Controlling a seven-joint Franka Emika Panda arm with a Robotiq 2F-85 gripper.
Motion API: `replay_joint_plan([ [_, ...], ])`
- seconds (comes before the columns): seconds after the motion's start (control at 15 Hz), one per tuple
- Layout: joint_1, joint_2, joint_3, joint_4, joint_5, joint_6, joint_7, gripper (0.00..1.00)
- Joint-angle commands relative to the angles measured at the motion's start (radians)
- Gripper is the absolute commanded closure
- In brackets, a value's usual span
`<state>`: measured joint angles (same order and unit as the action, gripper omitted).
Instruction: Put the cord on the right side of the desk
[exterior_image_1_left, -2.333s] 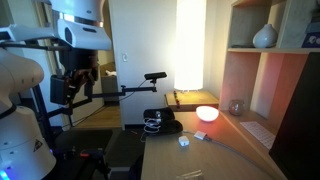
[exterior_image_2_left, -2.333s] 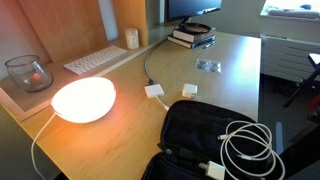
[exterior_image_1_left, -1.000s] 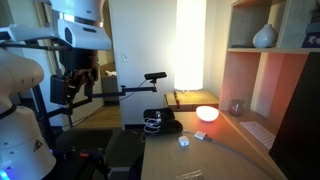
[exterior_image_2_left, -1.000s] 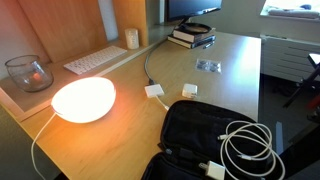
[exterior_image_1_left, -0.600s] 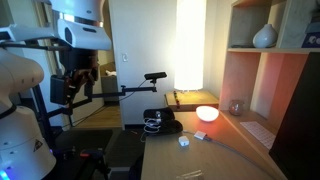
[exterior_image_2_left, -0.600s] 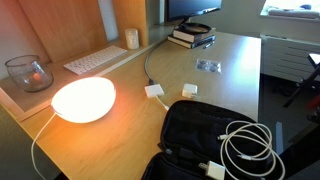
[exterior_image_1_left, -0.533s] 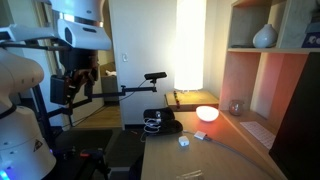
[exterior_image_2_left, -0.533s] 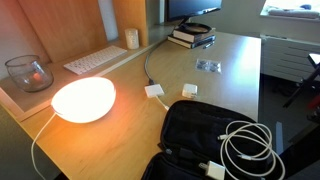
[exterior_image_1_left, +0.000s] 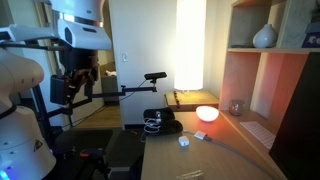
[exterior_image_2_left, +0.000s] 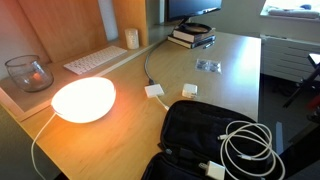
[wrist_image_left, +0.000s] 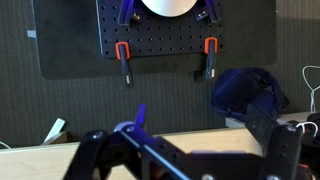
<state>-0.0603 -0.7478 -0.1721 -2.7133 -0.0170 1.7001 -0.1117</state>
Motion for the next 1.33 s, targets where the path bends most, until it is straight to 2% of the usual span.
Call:
replay_joint_plan([
  [0.0,-0.015,0.002,0.013,0.002,0.007,-0.003,-0.008,0.0],
  [0.8,-0.011,0.017,0.016,0.009,0.006,-0.007,-0.008,0.0],
  [1.27,0.045,0.128,0.099,0.097,0.049,-0.018,0.026,0.0],
])
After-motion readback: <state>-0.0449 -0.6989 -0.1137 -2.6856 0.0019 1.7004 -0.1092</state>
